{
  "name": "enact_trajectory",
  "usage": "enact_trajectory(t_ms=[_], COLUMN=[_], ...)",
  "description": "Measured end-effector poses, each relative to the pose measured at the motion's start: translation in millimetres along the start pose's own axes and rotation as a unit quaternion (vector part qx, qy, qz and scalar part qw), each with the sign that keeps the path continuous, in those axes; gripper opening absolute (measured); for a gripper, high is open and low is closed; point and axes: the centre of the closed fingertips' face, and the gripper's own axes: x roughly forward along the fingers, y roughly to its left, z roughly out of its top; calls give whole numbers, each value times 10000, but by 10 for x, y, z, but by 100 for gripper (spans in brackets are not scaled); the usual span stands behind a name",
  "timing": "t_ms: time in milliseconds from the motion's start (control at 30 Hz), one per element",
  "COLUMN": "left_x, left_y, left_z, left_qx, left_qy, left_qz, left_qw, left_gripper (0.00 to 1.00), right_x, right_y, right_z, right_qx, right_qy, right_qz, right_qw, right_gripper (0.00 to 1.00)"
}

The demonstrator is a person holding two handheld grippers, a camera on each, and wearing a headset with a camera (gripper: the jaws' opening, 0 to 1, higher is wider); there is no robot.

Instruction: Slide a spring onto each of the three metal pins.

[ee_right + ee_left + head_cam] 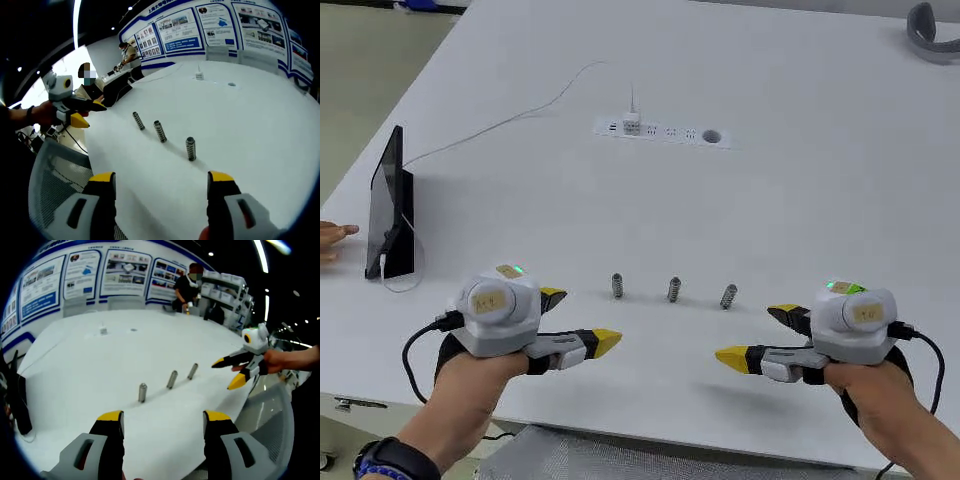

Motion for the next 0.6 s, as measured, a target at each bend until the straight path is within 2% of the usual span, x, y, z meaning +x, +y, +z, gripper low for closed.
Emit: enact_trajectory(t_ms=[333,600], left_x=[-7,-27], left_y=[-17,-33], left_z=[18,-32], left_qx=[-40,-30], left_qy=[-35,18], left_qz=[-48,-58], left_qw=[10000,10000], left_gripper=[68,68], right_x=[-96,-121], right_y=[61,135], right_z=[-56,-85], right_qx=[153,166], right_qy=[-104,-82], right_qz=[-95,-98], right_qw=[9998,9998], right_gripper=[80,81])
